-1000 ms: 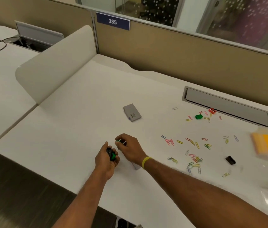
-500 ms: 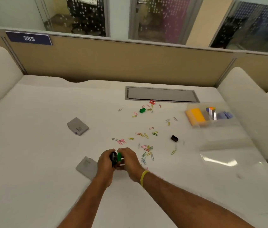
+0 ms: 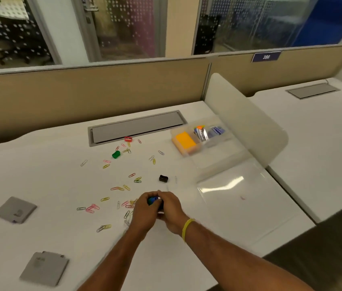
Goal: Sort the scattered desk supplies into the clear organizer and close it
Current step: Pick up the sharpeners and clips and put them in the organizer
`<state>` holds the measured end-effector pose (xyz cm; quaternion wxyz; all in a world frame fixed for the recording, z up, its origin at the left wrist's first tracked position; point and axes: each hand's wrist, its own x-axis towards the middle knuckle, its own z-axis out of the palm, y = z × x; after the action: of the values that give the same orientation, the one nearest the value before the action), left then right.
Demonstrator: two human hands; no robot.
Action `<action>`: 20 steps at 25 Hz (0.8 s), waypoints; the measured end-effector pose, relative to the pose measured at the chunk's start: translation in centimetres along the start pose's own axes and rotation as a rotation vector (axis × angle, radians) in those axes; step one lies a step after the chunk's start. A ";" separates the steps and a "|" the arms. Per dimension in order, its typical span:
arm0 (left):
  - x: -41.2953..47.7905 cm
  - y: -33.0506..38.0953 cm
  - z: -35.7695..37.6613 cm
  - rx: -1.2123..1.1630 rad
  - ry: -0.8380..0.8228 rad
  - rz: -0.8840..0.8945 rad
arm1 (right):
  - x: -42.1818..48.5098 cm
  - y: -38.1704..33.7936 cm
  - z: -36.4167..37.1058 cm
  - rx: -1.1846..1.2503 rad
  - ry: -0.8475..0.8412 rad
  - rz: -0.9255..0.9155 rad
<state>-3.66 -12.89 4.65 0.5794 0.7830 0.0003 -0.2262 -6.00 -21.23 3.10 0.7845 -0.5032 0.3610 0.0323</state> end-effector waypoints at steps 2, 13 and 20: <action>1.0 1.4 2.2 0.055 -0.042 0.056 | 0.8 -1.6 -1.8 0.032 0.054 -0.027; 11.2 11.3 13.3 0.100 -0.170 0.237 | 9.3 -14.7 -9.4 0.013 0.283 -0.275; 15.5 11.1 17.7 0.096 -0.247 0.190 | 13.7 -16.4 -12.8 -0.095 0.296 -0.269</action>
<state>6.90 -36.65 5.27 0.5556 0.7726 -0.1557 -0.2648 4.03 -44.01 4.50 0.6954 -0.5827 0.4000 -0.1300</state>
